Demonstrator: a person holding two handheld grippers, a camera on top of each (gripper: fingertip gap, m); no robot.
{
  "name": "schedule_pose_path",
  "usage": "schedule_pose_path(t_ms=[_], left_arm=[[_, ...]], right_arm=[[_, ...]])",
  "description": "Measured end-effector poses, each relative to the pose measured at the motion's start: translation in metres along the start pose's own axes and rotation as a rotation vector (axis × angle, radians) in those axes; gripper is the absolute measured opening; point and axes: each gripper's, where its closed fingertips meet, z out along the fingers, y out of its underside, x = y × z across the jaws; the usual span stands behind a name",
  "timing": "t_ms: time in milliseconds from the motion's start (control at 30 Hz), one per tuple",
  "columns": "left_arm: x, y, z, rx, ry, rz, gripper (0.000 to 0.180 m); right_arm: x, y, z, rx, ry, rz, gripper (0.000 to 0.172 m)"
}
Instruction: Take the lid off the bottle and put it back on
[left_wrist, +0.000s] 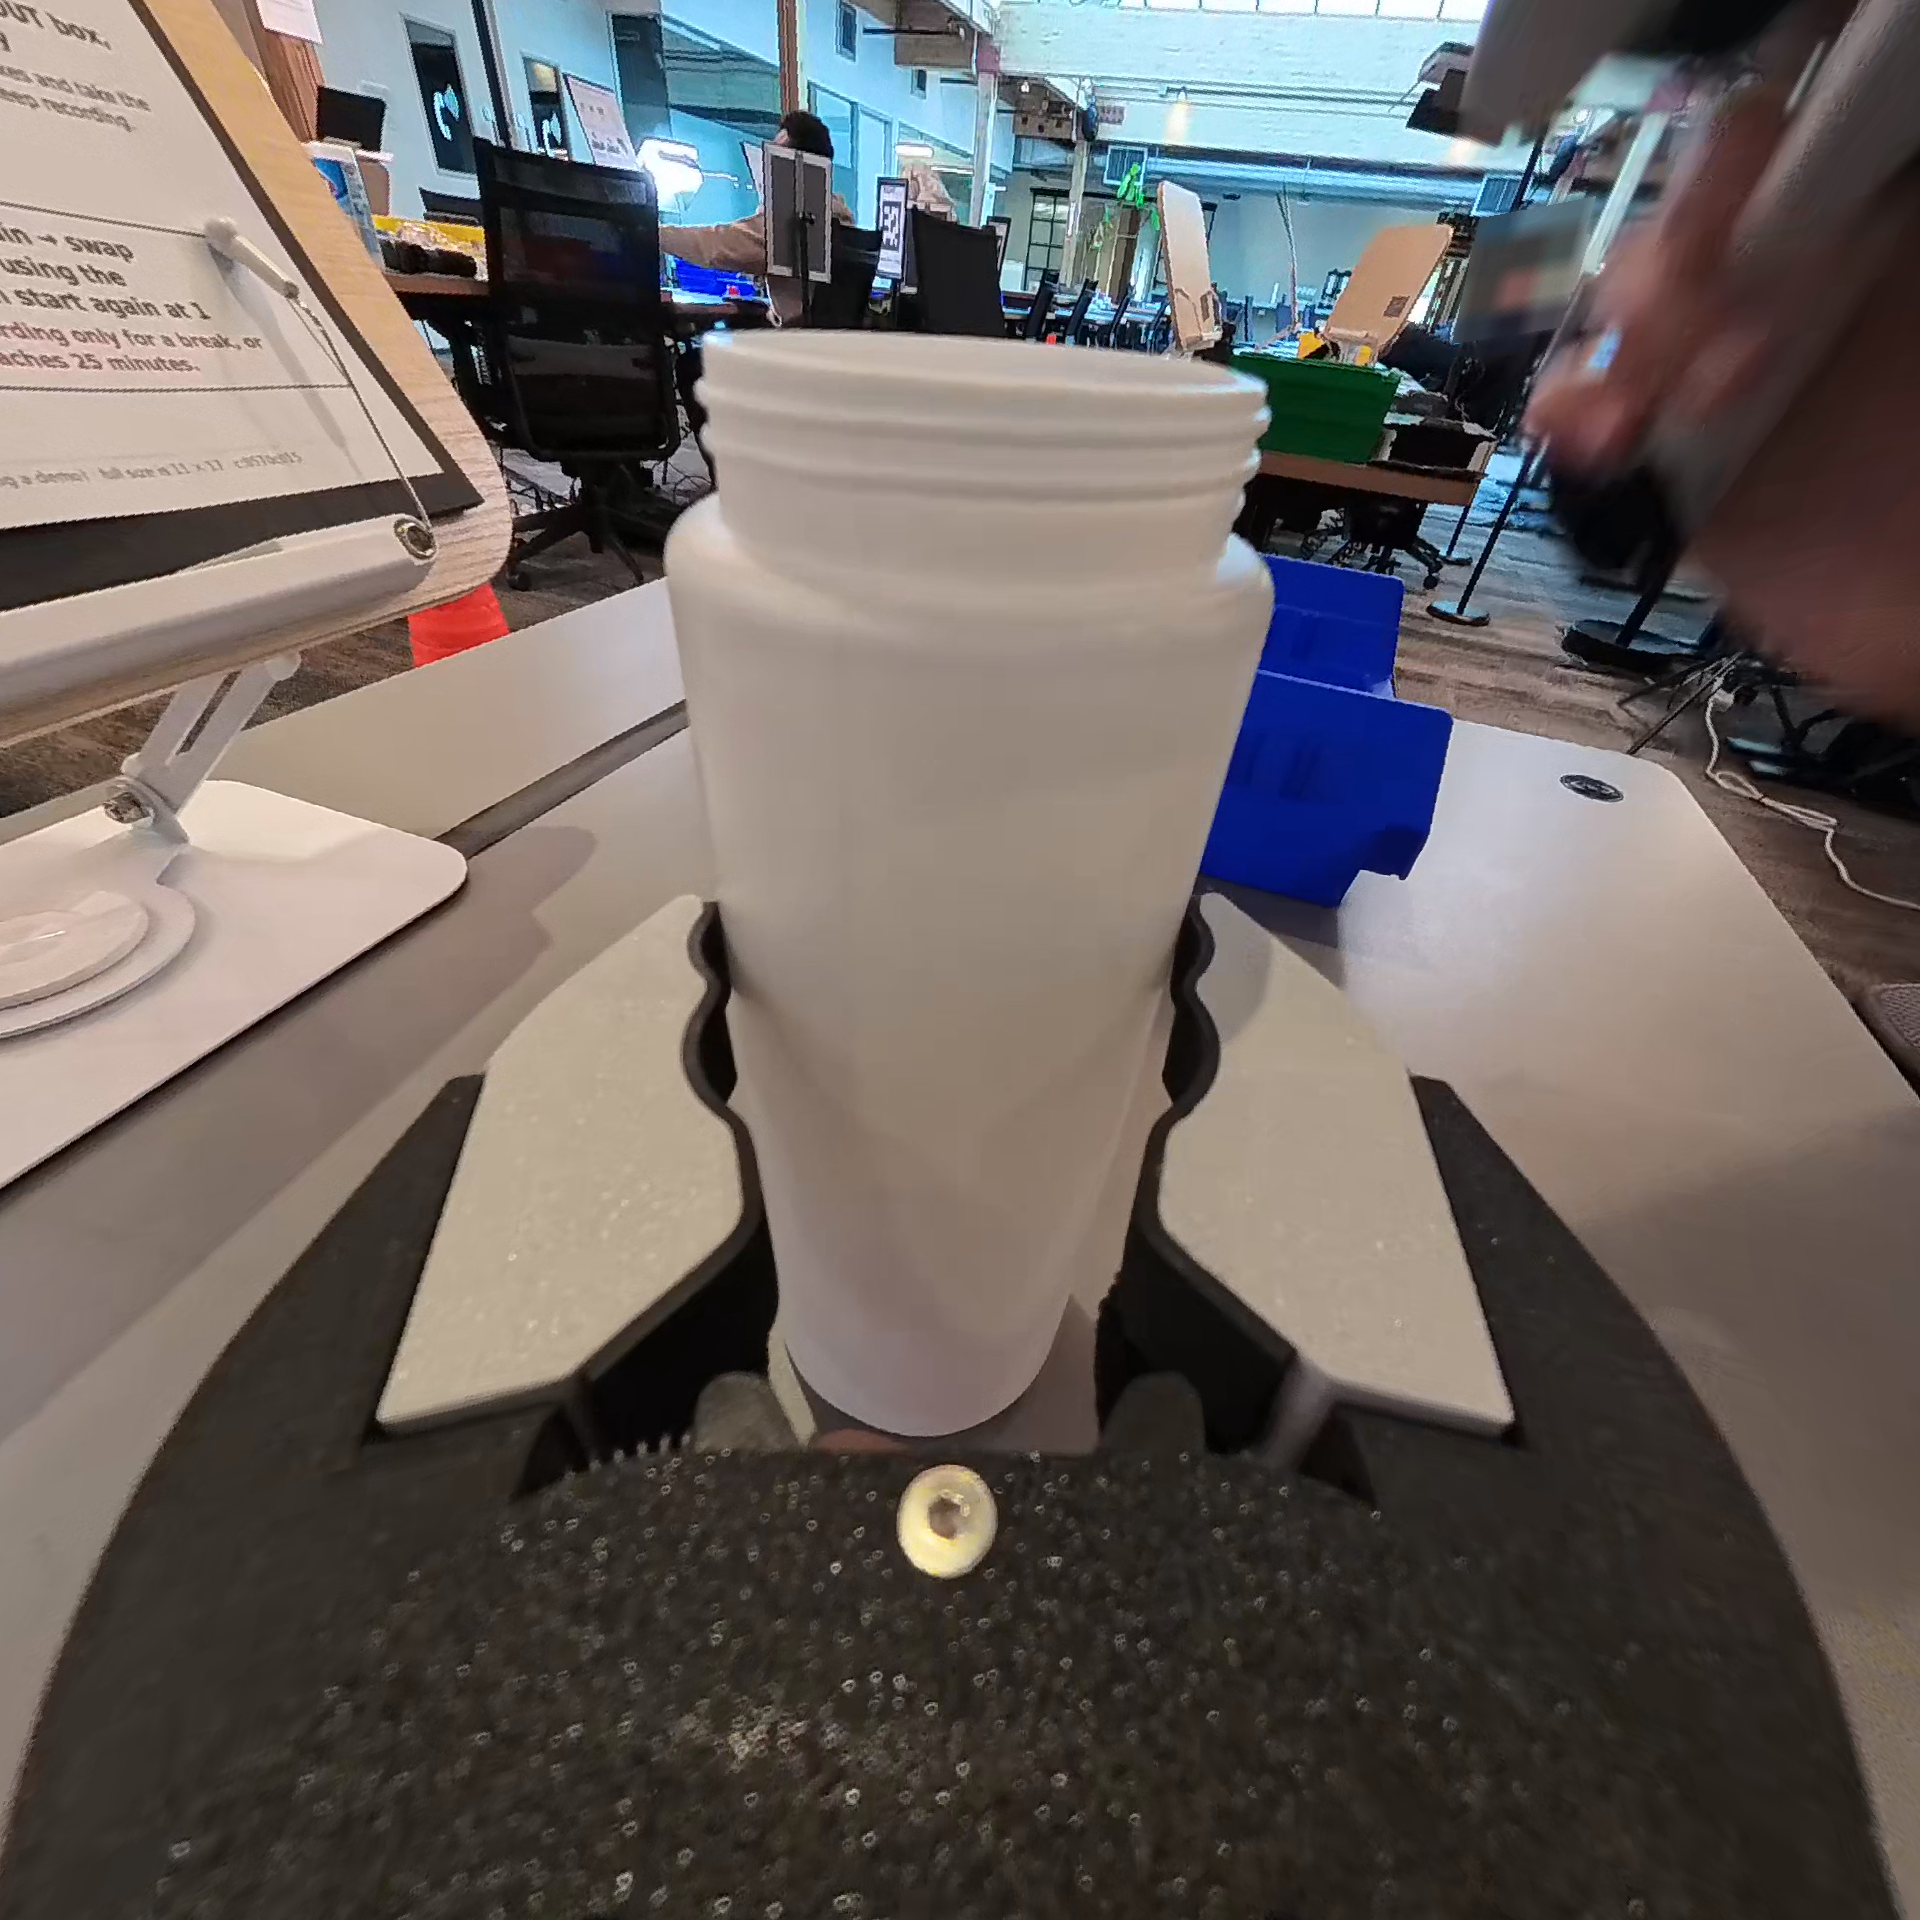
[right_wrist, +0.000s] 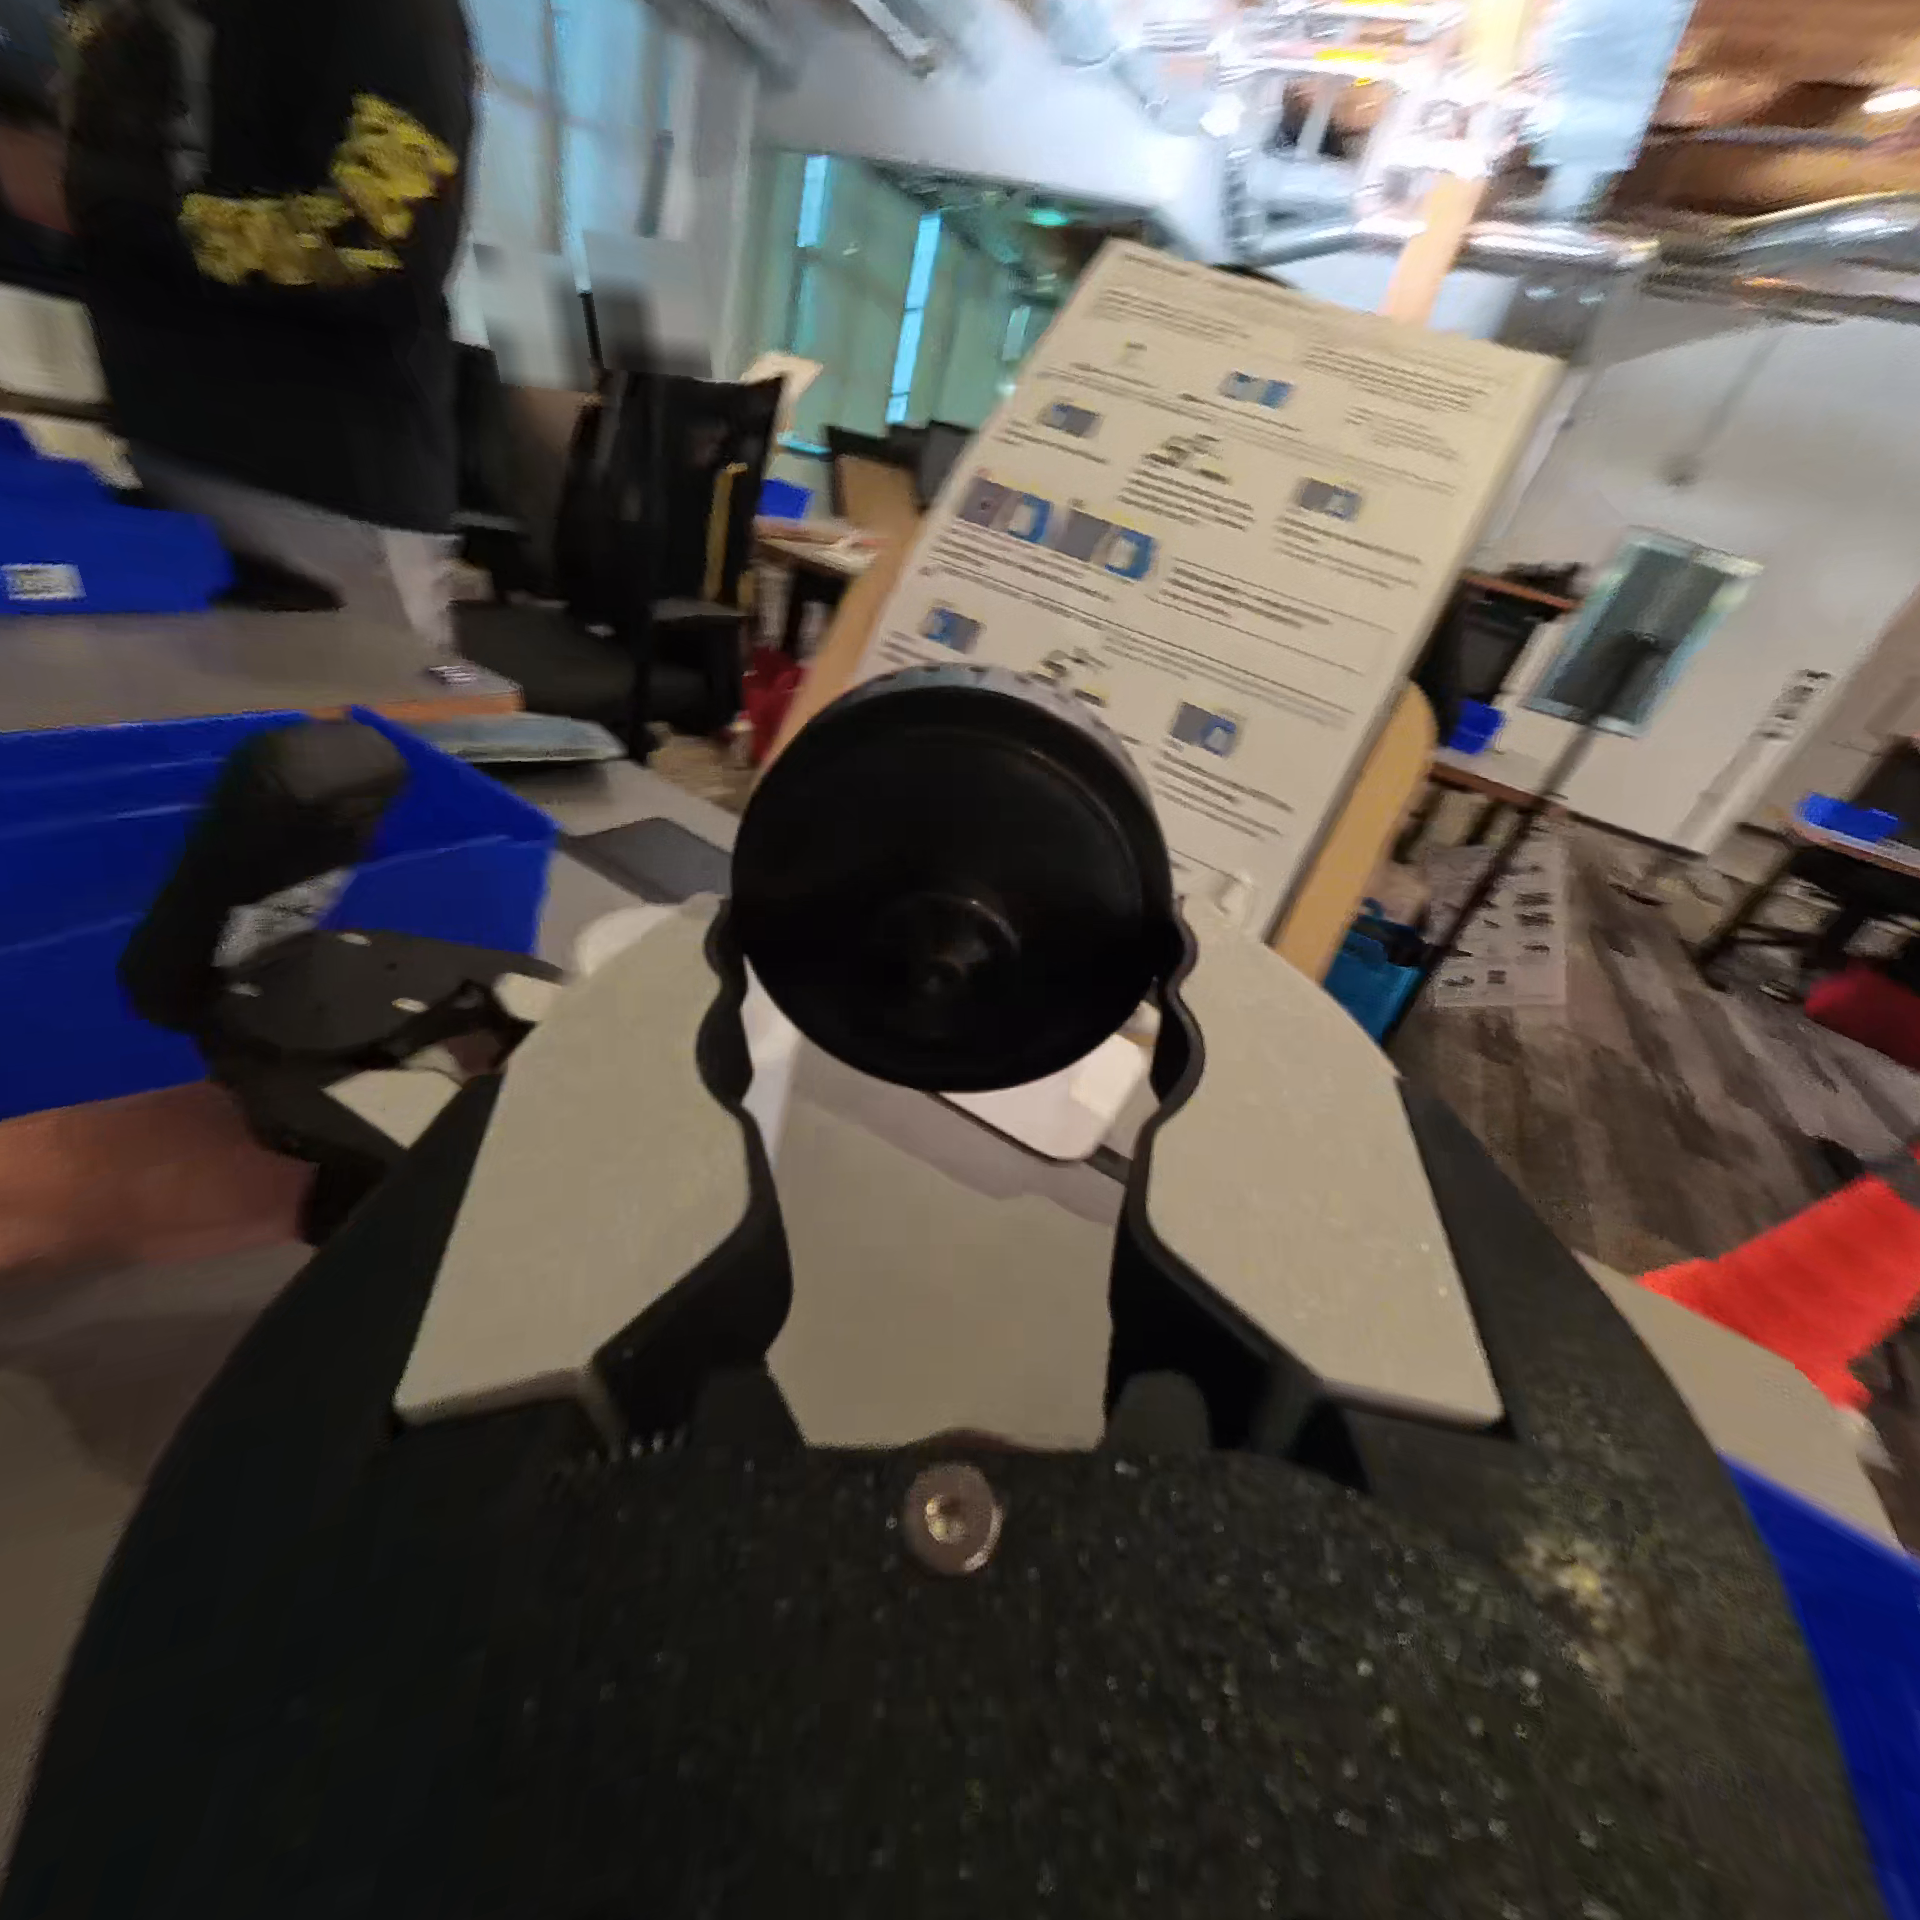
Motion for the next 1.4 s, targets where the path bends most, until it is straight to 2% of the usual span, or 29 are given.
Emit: schedule_pose_path(t_ms=[67,167,300,367,467,567,633,767,933,1067,1133,1167,1200,1267,1333,1400], left_arm=[[0.000,0.000,0.000,0.002,0.001,-0.003,0.081],[0.000,0.000,0.000,0.000,0.004,-0.004,0.081],[-0.001,0.000,0.000,0.006,0.010,-0.014,0.081],[0.000,0.000,0.000,0.003,0.011,-0.013,0.081],[0.000,0.001,0.000,0.002,0.012,-0.014,0.081],[-0.001,0.000,0.000,0.006,0.013,-0.017,0.081],[-0.001,0.001,0.000,0.005,0.014,-0.017,0.081],[-0.001,0.001,0.000,0.006,0.015,-0.018,0.081],[0.000,0.001,-0.001,0.000,0.014,-0.013,0.081],[0.000,0.002,-0.001,-0.003,0.014,-0.012,0.081],[0.000,0.002,-0.001,-0.004,0.014,-0.012,0.081],[0.000,0.002,-0.001,-0.005,0.014,-0.011,0.081],[0.000,0.002,-0.001,-0.006,0.014,-0.010,0.081],[0.000,0.002,-0.001,-0.007,0.015,-0.009,0.081],[0.000,0.002,-0.001,-0.005,0.016,-0.010,0.081],[0.000,0.002,-0.001,-0.006,0.024,-0.012,0.081]], right_arm=[[0.027,0.022,-0.015,-0.002,0.128,0.004,0.076],[0.077,0.035,-0.040,0.000,0.270,0.021,0.076],[0.148,0.061,-0.067,-0.022,0.396,0.130,0.076],[0.177,0.097,-0.068,-0.166,0.424,0.177,0.076],[0.201,0.164,-0.061,-0.476,0.380,0.247,0.076],[0.205,0.224,-0.058,-0.788,0.320,0.385,0.076],[0.201,0.254,-0.052,-0.924,0.259,0.459,0.077],[0.194,0.298,-0.053,-1.228,0.202,0.525,0.077],[0.189,0.326,-0.057,-1.445,0.159,0.522,0.077],[0.190,0.332,-0.055,-1.453,0.159,0.480,0.075],[0.194,0.323,-0.053,-1.413,0.174,0.463,0.092],[0.199,0.310,-0.050,-1.349,0.197,0.429,0.094],[0.202,0.290,-0.044,-1.242,0.210,0.395,0.090],[0.194,0.238,-0.030,-0.938,0.186,0.354,0.098],[0.158,0.189,-0.032,-0.667,0.080,0.356,0.093],[0.101,0.152,-0.047,-0.448,-0.075,0.391,0.092]])
